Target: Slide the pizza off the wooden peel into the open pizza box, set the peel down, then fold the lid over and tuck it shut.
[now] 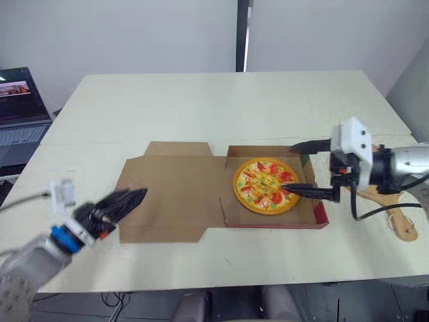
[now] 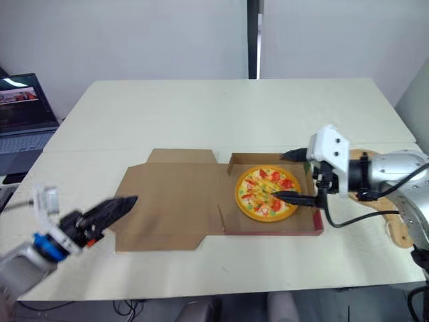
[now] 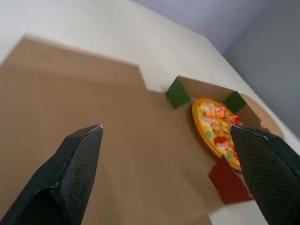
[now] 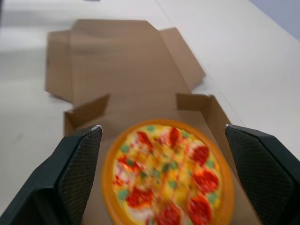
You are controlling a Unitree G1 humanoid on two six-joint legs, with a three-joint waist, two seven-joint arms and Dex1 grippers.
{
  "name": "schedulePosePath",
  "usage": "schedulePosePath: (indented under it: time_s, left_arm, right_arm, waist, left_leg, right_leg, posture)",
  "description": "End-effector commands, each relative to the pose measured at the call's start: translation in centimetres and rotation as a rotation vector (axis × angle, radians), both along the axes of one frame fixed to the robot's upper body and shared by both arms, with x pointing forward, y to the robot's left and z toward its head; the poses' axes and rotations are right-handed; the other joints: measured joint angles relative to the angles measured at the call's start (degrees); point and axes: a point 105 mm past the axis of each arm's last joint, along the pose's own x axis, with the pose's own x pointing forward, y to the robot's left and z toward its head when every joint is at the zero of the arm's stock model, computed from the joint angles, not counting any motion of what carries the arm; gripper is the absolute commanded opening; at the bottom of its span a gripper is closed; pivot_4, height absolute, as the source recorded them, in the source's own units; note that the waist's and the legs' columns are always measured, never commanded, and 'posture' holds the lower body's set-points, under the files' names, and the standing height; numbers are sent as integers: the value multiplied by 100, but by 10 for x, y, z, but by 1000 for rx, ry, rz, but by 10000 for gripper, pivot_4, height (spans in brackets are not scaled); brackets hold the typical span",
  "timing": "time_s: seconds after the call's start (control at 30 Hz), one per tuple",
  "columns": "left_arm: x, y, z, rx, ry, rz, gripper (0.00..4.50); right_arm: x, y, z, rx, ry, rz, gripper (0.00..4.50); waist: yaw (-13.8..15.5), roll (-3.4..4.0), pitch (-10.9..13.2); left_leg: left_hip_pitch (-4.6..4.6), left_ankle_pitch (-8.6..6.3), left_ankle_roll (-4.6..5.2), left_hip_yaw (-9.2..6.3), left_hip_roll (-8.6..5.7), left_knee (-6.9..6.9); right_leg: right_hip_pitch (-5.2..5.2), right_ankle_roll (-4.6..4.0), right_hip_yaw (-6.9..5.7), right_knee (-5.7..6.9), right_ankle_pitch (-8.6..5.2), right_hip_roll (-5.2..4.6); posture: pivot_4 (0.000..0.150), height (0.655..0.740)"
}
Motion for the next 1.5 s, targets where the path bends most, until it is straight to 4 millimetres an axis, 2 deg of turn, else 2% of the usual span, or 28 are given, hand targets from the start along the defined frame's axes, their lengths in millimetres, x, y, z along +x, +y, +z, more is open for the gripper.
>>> schedulePosePath:
  time_s: [0.03,0.17,0.33,0.53,0.77,1.2,1.3,1.5]
  left_arm:
    - [-24,0,0,-104,53,66,45000]
    - [-51,-3,-24,-272,207,164,45000]
    - [-63,-20,-42,-425,311,236,45000]
    - [-57,-35,-54,-551,334,331,45000]
    - [-41,-43,-67,-607,348,404,45000]
    - [-23,-48,-65,-650,315,420,45000]
    - [-19,-48,-68,-649,323,424,38426]
    - [-14,-49,-71,-635,328,413,19459]
  right_arm:
    - [-7,13,7,0,-31,75,44631]
    - [-11,18,4,-5,-18,114,44631]
    - [-9,18,5,-13,-22,125,44631]
    - [-8,19,6,-17,-27,139,44631]
    - [-8,23,9,-17,-27,154,44631]
    - [-9,29,13,-18,-24,185,44631]
    - [-9,30,13,-18,-24,188,45000]
    - [-9,30,15,-17,-27,187,45000]
  waist:
    - [5,-4,-3]
    - [26,-7,-4]
    - [60,-8,-4]
    - [87,-13,-7]
    - [146,-17,-9]
    - [162,-16,-10]
    - [162,-17,-10]
    - [161,-18,-9]
  left_leg:
    - [1,-1,-1,1,4,0]
    - [6,-1,-2,5,4,2]
    - [14,-1,-2,21,9,3]
    - [18,-1,-2,56,14,5]
    - [18,-2,-2,62,12,3]
    - [18,-2,-2,67,12,4]
    - [17,-2,-2,65,11,3]
    - [17,-2,-2,62,11,2]
  right_leg:
    - [1,-1,-1,-1,-2,1]
    - [5,19,1,0,-20,0]
    - [7,-9,1,3,-37,1]
    - [8,-16,10,3,-40,2]
    - [7,-22,12,4,-35,5]
    - [8,-22,13,1,-36,7]
    - [7,-22,11,0,-35,7]
    - [4,-20,9,-6,-34,7]
  posture:
    - [1500,7341]
    - [1500,7341]
    - [1500,7341]
    - [1500,7341]
    - [1500,7341]
    - [1500,7341]
    - [1500,7341]
    - [1500,7341]
